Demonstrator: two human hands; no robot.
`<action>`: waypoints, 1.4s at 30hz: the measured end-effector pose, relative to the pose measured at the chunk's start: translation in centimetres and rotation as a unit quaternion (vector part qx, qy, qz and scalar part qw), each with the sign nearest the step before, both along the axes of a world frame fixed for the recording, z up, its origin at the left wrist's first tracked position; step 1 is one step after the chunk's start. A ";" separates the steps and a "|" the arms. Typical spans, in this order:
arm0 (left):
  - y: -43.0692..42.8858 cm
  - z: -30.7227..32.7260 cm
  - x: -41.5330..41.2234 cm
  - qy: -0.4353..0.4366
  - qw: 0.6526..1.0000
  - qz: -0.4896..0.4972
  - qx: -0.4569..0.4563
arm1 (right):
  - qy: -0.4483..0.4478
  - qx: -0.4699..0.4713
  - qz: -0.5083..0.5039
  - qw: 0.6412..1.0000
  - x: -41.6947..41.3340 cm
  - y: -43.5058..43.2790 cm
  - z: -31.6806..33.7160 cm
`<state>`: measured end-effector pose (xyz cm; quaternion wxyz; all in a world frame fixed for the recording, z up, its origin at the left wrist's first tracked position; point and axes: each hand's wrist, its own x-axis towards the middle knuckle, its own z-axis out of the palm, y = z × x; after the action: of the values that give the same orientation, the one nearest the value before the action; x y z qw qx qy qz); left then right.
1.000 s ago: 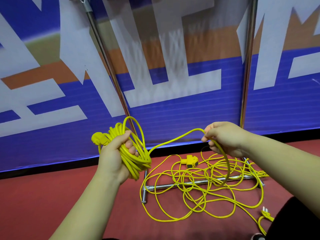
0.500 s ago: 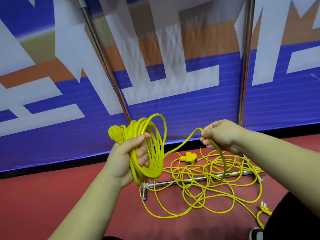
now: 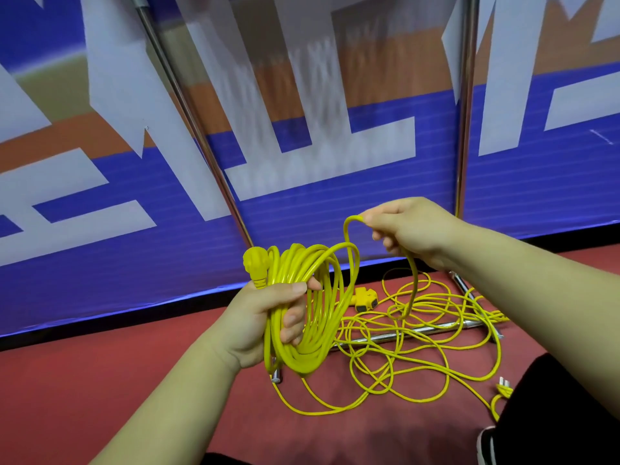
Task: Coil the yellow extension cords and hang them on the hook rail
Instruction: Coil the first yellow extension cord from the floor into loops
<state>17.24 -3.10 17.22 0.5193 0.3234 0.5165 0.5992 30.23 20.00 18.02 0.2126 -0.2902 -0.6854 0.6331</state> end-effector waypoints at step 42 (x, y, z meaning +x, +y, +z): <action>1.9 -1.0 1.3 -0.037 0.987 0.115 -0.105 | -0.045 0.170 0.062 0.982 -0.4 -3.8 0.9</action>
<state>18.55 -1.22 16.17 0.4966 0.1827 0.5910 0.6089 29.82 16.16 18.95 0.1884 -0.2353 -0.8086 0.5054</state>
